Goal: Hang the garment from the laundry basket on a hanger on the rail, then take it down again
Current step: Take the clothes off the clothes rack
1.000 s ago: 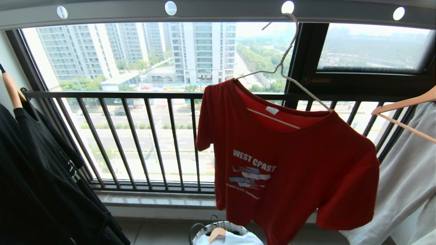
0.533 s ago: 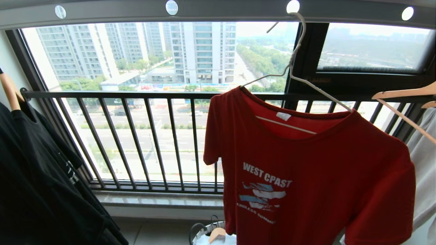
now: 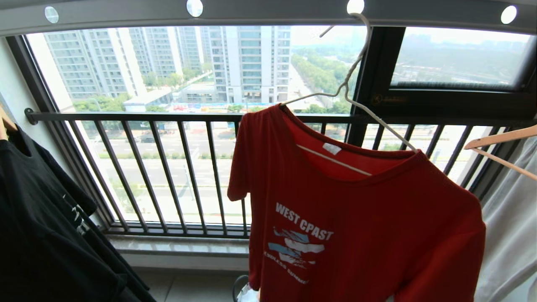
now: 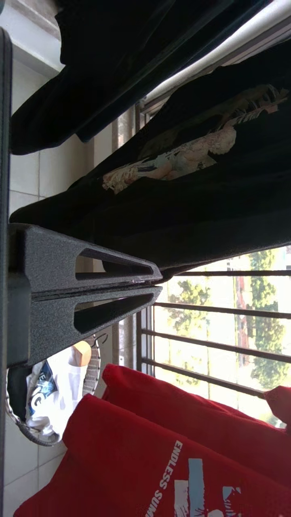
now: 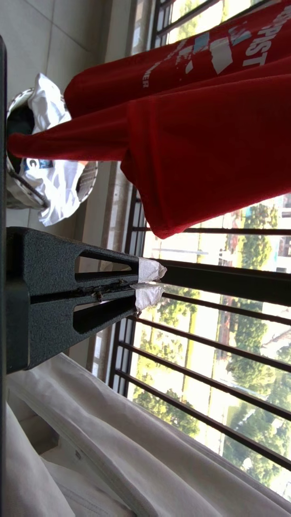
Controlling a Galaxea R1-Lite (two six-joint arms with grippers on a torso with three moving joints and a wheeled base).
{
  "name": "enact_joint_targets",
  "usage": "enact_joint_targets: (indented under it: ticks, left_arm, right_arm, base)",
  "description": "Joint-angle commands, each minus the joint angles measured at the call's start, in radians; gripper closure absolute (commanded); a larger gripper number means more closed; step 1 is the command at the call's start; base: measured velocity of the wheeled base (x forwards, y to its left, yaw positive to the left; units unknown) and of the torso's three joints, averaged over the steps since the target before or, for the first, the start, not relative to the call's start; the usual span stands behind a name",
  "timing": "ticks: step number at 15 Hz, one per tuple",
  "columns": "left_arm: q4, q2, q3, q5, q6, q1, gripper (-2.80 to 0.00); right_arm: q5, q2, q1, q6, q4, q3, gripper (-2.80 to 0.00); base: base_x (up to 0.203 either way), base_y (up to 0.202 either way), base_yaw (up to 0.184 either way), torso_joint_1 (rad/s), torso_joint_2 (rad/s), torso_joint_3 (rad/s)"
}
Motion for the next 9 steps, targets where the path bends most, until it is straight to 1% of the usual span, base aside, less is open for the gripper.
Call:
enact_joint_targets:
  ticks: [1, 9]
  left_arm:
    - [0.000, 0.000, 0.000, 0.003, -0.003, 0.000, 0.00]
    - [0.000, 0.000, 0.000, 0.003, -0.003, 0.000, 0.00]
  right_arm:
    - [0.000, 0.000, 0.000, -0.002, 0.000, 0.000, 0.00]
    - [0.000, 0.000, 0.000, -0.001, 0.001, 0.000, 0.00]
  base:
    - [0.000, 0.000, 0.000, 0.000, 0.00, 0.000]
    - [0.000, 0.000, 0.000, 0.000, 0.00, 0.000]
